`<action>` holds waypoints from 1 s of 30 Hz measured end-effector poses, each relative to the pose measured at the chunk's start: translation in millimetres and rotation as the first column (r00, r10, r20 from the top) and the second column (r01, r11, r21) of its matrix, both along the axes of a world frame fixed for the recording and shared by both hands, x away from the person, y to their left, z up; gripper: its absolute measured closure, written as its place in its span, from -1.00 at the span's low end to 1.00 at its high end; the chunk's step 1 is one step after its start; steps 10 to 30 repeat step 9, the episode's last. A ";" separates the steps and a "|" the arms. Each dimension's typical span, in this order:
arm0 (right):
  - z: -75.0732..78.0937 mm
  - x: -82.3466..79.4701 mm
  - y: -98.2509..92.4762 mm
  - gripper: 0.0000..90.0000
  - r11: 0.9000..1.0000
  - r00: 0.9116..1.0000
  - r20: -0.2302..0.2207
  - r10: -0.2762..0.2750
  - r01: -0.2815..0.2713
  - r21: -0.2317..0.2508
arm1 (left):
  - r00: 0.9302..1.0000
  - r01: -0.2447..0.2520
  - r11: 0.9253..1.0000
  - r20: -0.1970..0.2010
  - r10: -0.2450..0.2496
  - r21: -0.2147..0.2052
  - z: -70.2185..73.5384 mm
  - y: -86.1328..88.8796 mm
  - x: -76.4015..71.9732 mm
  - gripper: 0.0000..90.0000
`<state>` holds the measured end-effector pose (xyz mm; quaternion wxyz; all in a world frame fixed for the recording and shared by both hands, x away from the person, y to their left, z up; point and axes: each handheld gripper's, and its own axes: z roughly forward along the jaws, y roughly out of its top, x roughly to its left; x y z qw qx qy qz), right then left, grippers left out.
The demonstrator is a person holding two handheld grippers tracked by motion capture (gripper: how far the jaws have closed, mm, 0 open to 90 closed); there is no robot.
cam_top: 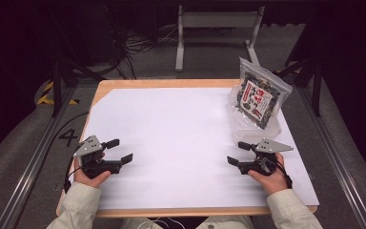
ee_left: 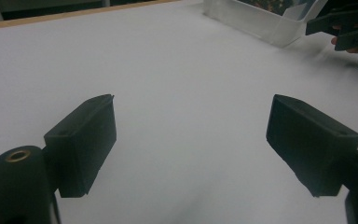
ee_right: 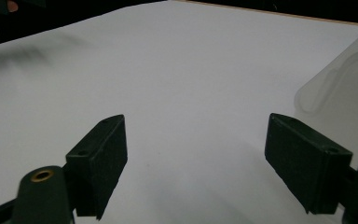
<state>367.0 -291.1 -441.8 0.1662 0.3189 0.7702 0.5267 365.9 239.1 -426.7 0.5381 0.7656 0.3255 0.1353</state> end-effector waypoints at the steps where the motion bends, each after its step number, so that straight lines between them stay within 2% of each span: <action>1: 0.1 0.0 -0.3 -0.53 1.000 1.000 0.001 -0.001 0.001 0.005 | 1.000 -0.002 1.000 0.000 0.002 -0.002 -0.3 -0.2 0.0 -0.63; 7: 0.9 -0.6 -0.2 -0.52 1.000 1.000 0.014 -0.001 0.001 0.019 | 1.000 -0.012 1.000 -0.006 0.012 0.000 -1.9 0.6 0.8 -0.63; 30: 1.0 -0.7 -0.2 -0.52 1.000 1.000 0.016 -0.003 0.002 0.020 | 1.000 -0.017 1.000 -0.011 0.017 0.001 -2.8 0.7 1.3 -0.64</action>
